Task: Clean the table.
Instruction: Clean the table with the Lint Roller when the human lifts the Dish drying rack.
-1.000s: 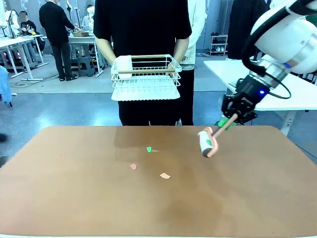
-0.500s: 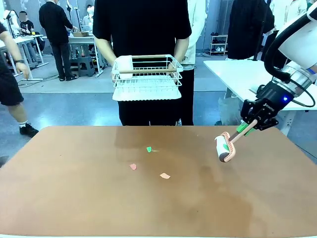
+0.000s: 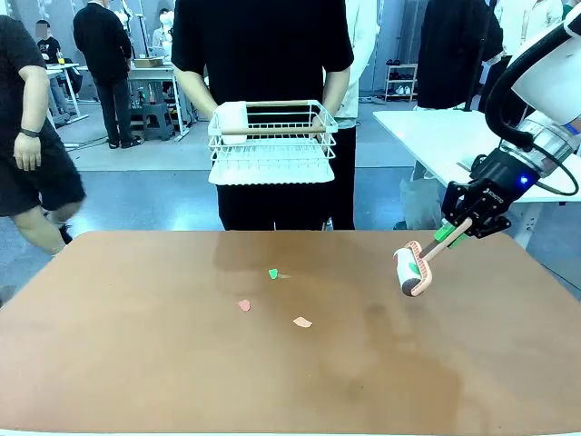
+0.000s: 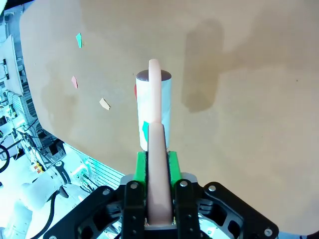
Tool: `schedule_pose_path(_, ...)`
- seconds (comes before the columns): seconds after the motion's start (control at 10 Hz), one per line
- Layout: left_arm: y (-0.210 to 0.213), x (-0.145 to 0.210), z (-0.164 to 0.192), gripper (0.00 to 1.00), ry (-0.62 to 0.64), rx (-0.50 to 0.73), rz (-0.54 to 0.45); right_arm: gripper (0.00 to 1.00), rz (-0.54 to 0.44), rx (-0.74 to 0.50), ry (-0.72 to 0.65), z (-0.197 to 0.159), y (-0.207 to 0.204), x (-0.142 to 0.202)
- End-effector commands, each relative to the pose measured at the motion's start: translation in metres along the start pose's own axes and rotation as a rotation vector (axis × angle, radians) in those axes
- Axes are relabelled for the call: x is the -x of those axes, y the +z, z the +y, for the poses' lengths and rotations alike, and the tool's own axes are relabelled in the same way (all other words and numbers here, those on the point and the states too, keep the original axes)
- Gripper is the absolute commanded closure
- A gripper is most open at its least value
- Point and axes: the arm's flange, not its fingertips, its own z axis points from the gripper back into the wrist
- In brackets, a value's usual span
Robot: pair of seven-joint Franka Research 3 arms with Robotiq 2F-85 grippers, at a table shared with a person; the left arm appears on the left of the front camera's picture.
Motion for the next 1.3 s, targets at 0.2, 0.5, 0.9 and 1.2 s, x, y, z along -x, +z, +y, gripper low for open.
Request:
schedule_pose_path(0.2, 0.001, 0.003, -0.001, 0.0, -0.028, 0.019, -0.012, 0.79, -0.036, 0.011, -0.013, -0.004, -0.014, 0.0)
schedule_pose_path(0.5, 0.001, 0.003, -0.001, 0.0, -0.028, 0.019, -0.012, 0.79, -0.026, 0.025, -0.043, -0.002, -0.037, -0.009)
schedule_pose_path(0.9, 0.001, 0.003, -0.001, 0.0, -0.028, 0.019, -0.012, 0.79, 0.041, 0.01, -0.047, 0.002, -0.084, -0.012)
schedule_pose_path(1.2, 0.001, 0.003, -0.001, 0.0, -0.028, 0.019, -0.012, 0.79, 0.114, 0.022, -0.014, 0.027, -0.123, -0.016)
